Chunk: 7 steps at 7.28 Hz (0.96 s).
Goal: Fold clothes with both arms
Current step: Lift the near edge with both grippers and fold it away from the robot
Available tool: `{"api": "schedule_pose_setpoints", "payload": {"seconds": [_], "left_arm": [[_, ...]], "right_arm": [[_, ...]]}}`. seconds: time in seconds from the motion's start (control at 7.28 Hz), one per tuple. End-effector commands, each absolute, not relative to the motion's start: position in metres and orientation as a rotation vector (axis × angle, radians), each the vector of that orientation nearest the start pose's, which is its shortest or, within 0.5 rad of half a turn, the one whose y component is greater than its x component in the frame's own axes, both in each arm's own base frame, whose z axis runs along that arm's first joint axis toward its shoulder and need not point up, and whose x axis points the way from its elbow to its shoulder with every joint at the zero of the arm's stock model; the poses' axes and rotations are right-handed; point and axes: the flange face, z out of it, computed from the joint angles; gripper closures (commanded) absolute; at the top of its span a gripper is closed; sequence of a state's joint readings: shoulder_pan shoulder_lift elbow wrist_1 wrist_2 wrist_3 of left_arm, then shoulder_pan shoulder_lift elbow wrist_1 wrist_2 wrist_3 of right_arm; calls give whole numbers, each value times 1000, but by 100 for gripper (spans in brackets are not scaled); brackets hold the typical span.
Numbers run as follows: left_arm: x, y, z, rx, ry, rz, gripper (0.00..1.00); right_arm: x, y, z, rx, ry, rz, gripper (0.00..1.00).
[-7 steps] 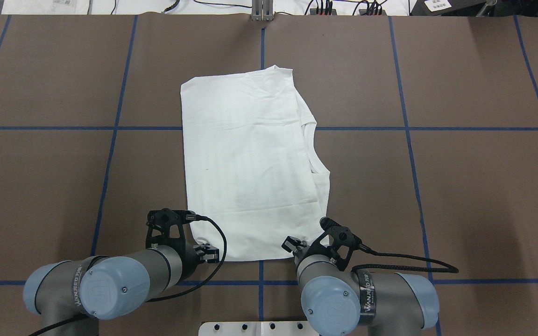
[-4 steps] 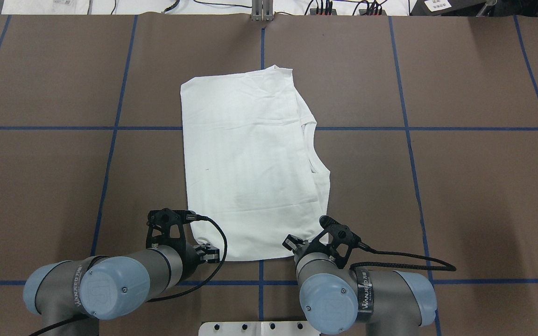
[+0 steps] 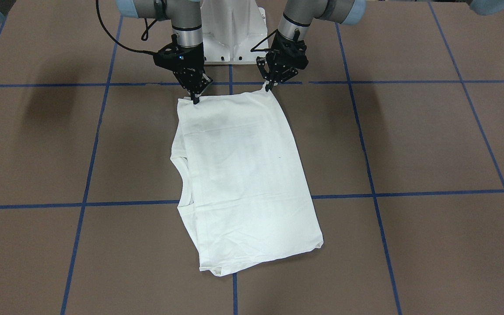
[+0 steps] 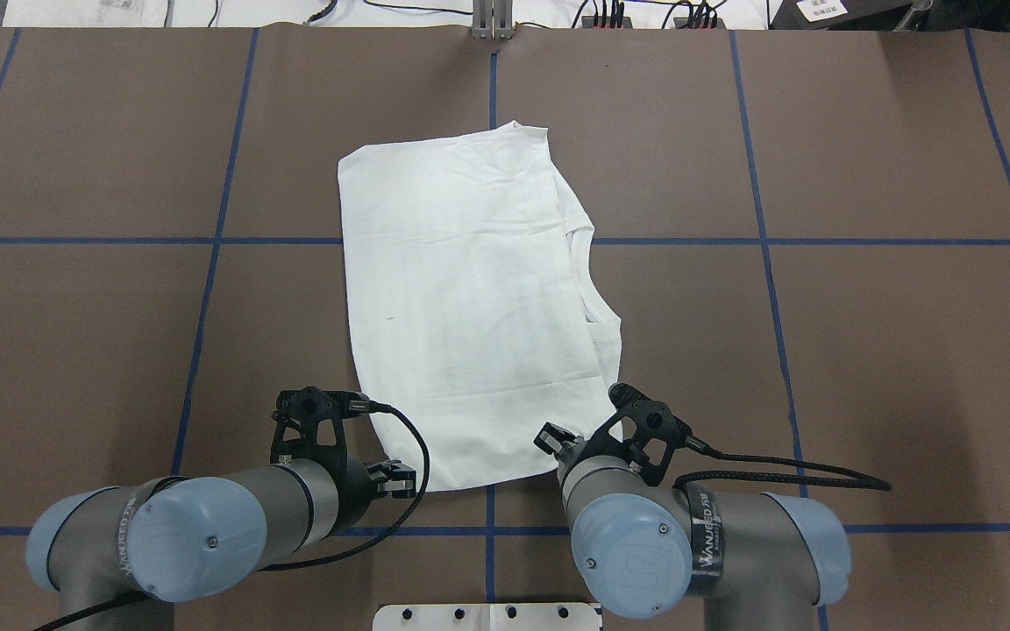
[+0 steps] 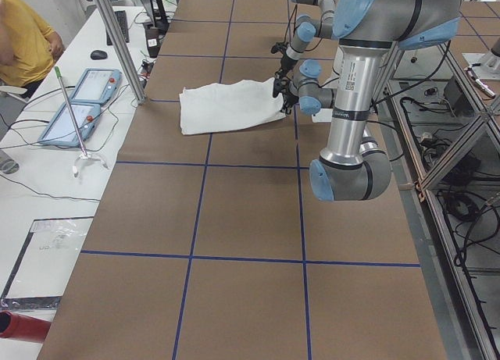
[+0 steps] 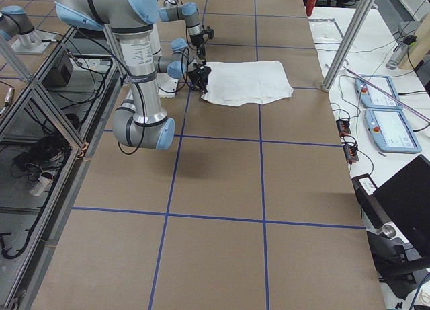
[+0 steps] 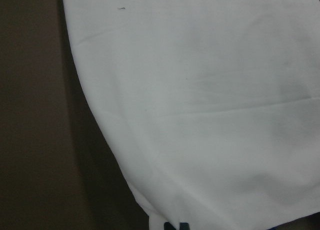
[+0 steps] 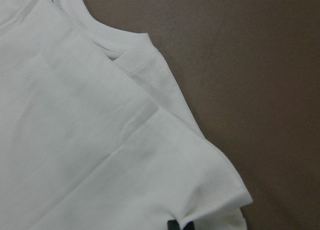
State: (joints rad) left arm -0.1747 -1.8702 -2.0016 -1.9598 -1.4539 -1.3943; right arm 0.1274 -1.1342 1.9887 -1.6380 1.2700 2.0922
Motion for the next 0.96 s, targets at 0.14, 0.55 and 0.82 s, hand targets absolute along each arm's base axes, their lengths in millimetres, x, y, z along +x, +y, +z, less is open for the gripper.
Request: {"api": "schedule_pose_setpoints", "payload": {"seconds": [0.14,0.55,0.82], "left_arm": [[447,-220,191,252,1162,10,100],[395,-224,145,222,1161,42,100],[407,-254,153,271,1110,31,100]], "right_arm": [[-470,-182,167,85,-841,654,100],[-448,-172,137,82,-834,626,100],[-454,-202,140,155,-799,600,100]]}}
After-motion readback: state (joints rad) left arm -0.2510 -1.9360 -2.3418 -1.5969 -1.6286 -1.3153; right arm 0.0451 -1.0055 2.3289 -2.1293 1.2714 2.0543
